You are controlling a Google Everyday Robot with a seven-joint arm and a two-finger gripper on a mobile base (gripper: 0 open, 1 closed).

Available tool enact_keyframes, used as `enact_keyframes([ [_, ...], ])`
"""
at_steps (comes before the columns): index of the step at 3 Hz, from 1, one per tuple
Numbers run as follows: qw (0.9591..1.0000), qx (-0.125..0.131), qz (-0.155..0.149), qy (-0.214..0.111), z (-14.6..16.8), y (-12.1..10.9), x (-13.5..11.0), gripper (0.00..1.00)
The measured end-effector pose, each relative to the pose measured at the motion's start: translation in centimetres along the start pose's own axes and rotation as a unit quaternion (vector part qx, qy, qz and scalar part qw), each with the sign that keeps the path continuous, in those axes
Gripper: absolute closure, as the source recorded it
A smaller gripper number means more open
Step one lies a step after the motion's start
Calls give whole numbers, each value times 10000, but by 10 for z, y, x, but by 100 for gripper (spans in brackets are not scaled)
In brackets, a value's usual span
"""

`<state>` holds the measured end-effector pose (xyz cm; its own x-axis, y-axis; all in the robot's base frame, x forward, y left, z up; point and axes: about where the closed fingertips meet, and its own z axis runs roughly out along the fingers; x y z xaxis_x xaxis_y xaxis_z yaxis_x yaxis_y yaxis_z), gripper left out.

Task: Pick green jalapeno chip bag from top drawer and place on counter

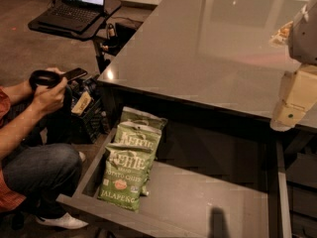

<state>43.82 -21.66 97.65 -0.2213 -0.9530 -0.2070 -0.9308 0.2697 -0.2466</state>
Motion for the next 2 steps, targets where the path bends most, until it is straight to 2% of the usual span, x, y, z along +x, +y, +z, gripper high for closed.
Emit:
enact_keyframes([
  [2, 9999, 62, -73, 59, -6, 7, -1, 0],
])
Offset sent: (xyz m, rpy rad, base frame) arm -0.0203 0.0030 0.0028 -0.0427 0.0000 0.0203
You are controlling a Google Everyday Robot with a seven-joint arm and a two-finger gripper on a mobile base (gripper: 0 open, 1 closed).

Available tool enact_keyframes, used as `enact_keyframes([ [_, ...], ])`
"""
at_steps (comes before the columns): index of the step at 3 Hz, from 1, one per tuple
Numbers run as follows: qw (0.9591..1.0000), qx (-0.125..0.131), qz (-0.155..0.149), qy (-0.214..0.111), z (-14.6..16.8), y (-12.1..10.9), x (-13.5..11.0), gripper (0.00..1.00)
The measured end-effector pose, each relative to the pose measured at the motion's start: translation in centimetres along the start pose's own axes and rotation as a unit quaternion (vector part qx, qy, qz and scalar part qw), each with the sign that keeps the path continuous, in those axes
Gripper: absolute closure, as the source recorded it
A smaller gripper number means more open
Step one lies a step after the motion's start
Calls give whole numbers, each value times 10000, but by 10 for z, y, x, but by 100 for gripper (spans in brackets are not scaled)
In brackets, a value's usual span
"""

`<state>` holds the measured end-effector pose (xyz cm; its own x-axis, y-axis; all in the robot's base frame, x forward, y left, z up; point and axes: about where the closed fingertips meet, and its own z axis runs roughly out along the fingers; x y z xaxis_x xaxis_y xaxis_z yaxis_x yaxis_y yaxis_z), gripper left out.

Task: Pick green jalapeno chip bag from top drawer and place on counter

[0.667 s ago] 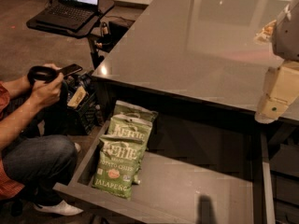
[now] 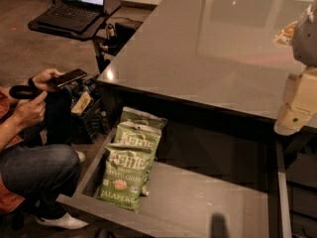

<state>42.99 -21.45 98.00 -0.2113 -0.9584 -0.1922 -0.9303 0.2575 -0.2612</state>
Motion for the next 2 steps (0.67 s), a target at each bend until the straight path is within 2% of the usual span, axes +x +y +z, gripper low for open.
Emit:
enact_keyframes([
  [1, 9999, 74, -20, 123, -7, 21, -2, 0],
  [2, 9998, -57, -95, 138, -9, 49, -9, 0],
])
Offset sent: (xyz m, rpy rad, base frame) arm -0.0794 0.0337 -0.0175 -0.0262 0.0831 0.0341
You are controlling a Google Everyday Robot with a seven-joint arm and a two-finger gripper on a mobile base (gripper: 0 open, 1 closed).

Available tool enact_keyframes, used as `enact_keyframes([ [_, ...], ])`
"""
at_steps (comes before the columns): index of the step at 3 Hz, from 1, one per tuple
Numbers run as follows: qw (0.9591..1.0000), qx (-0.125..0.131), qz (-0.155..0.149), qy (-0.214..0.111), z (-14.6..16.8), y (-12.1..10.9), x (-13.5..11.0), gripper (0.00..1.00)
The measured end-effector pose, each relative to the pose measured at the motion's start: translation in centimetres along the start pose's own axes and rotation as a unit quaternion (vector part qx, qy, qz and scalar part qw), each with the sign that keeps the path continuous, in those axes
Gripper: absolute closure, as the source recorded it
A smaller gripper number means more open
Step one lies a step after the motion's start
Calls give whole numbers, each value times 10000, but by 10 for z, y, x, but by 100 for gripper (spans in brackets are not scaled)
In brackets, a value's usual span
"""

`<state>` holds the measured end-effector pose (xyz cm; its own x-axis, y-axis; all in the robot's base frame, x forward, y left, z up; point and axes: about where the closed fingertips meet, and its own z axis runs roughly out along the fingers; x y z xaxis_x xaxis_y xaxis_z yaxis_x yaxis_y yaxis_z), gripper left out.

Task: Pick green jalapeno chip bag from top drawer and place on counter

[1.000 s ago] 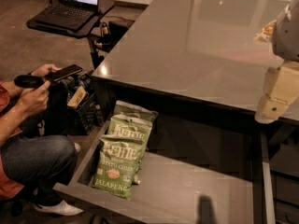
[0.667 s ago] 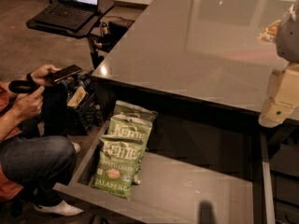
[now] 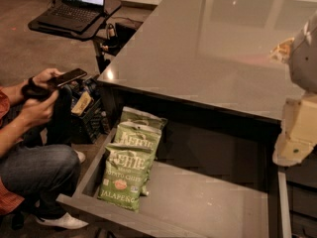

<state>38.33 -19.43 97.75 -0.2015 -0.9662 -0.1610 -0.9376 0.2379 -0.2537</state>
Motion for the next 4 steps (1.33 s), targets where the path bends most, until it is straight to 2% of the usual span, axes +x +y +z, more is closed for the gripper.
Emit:
enact_keyframes([
  [1, 9991, -382, -149, -93, 3, 24, -12, 0],
  [2, 9990, -396, -155, -104, 2, 25, -13, 0],
  [3, 9987, -364, -336, -81, -5, 49, -23, 0],
  [4, 9965, -670, -491, -130, 13, 98, -53, 0],
])
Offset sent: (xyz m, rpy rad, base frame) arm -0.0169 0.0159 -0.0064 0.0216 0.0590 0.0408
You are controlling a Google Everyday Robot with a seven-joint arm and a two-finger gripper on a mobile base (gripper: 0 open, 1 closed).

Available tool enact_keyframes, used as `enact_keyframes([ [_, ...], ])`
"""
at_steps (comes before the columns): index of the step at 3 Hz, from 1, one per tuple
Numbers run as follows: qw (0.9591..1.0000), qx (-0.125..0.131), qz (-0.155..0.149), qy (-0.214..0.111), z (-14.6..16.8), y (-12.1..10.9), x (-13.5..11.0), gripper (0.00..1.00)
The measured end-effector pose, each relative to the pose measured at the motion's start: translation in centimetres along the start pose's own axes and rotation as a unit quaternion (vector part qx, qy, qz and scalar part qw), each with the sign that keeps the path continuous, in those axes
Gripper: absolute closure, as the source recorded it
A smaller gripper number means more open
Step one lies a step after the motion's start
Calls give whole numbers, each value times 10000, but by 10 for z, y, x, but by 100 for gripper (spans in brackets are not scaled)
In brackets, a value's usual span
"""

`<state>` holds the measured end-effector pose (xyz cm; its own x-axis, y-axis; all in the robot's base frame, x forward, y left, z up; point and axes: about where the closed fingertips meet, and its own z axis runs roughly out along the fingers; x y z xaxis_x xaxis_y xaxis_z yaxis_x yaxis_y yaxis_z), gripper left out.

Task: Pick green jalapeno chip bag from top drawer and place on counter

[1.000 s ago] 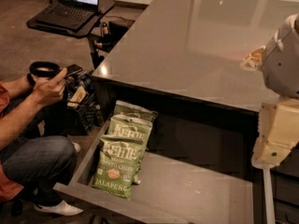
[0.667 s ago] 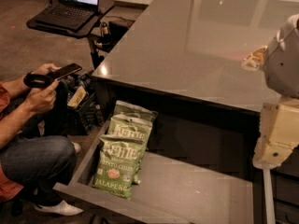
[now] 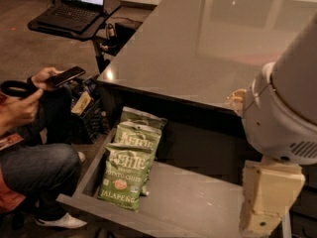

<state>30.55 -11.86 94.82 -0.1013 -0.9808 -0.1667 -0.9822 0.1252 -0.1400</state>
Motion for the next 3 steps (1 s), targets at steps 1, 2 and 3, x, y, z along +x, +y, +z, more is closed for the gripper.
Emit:
enact_keyframes([
  [1, 10000, 0, 0, 0, 0, 0, 0, 0],
  [2, 10000, 0, 0, 0, 0, 0, 0, 0],
  [3, 9999, 45, -81, -78, 30, -7, -18, 0],
])
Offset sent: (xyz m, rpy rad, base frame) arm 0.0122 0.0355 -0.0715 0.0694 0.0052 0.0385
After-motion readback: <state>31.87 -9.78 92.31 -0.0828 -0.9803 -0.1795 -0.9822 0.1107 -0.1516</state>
